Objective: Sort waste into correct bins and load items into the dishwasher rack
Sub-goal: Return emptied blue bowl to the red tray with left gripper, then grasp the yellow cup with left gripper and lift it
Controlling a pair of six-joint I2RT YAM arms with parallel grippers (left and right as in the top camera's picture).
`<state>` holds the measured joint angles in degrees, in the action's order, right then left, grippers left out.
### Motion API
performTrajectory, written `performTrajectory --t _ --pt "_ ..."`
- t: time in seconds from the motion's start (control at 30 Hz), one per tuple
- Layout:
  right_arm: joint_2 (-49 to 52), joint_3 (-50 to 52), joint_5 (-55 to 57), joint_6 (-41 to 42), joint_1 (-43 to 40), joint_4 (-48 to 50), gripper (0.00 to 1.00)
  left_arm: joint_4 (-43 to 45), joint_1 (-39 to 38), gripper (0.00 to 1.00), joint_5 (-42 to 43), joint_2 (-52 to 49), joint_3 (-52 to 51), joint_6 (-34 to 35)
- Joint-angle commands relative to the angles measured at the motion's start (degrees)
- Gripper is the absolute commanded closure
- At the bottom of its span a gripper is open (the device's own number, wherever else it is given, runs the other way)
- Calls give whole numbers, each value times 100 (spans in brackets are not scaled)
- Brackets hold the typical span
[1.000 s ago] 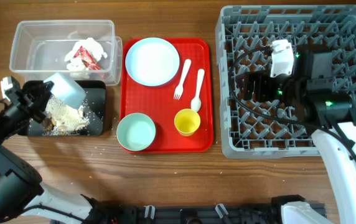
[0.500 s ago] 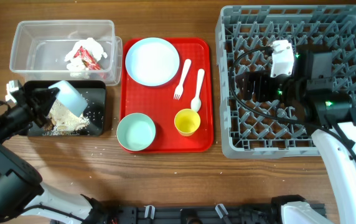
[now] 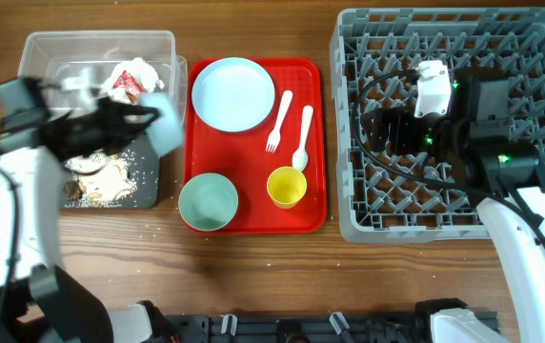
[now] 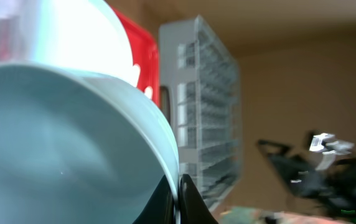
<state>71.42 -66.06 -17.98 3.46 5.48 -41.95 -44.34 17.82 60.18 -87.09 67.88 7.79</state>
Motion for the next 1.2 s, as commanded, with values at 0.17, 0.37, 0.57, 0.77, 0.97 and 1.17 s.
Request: performTrajectory --t 0.17,0.37,0.57,0.77,0.97,1.17 --pt "59 -131 -11 118 24 33 4 391 -3123 96 -4317 -83 87 516" --pt "61 -131 -9 116 24 33 4 345 -4124 96 -5348 -625 85 511" --pt "61 -131 9 109 24 33 4 382 -4258 94 -5344 -949 85 514" --pt "61 -131 11 111 24 37 4 522 -4258 45 -5318 -922 107 511" --pt "66 -131 11 107 24 74 3 511 -4258 36 -5104 -918 479 498" --pt "66 -131 9 111 24 72 4 243 -4328 32 -4065 -905 590 446"
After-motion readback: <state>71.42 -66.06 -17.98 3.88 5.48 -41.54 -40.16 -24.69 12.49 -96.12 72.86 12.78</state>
